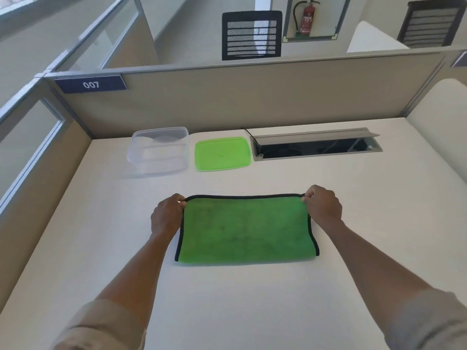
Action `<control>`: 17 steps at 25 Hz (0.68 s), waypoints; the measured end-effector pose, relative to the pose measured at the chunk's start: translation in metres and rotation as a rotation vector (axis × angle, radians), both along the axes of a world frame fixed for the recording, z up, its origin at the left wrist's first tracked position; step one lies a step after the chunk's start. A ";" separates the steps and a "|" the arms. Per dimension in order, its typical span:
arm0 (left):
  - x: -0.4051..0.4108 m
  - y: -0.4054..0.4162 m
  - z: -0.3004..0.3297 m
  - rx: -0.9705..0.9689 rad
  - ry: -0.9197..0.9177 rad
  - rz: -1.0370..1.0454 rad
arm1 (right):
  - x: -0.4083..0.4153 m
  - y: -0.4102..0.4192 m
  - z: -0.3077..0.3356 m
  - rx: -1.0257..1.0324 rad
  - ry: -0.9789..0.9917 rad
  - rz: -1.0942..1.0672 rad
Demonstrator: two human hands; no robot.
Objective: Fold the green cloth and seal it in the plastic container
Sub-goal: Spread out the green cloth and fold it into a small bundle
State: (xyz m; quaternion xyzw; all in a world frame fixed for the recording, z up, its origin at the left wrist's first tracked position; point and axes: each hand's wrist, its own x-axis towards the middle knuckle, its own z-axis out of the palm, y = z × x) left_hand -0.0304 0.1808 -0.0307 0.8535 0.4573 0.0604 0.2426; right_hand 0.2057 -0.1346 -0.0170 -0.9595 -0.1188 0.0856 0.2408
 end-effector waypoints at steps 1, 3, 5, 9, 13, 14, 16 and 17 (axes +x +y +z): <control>0.002 0.002 -0.003 0.005 0.010 -0.012 | 0.002 0.000 -0.004 -0.015 -0.004 0.003; 0.006 0.004 -0.009 0.016 0.026 -0.027 | 0.004 0.001 -0.011 -0.025 -0.007 0.005; 0.007 0.006 -0.014 0.012 0.050 -0.021 | 0.006 0.003 -0.017 -0.003 -0.015 0.000; 0.004 0.008 -0.021 -0.034 0.083 0.003 | 0.011 0.003 -0.032 0.096 0.016 0.043; 0.006 0.010 -0.021 -0.052 0.103 -0.004 | -0.005 0.007 -0.034 0.024 -0.080 0.086; 0.008 0.009 -0.021 -0.046 0.110 -0.015 | -0.017 0.012 -0.031 0.016 -0.114 0.119; 0.011 0.008 -0.021 -0.031 0.122 -0.035 | -0.053 0.031 -0.025 0.079 -0.118 0.227; 0.013 0.007 -0.020 -0.027 0.133 -0.041 | -0.076 0.042 -0.022 0.121 -0.091 0.300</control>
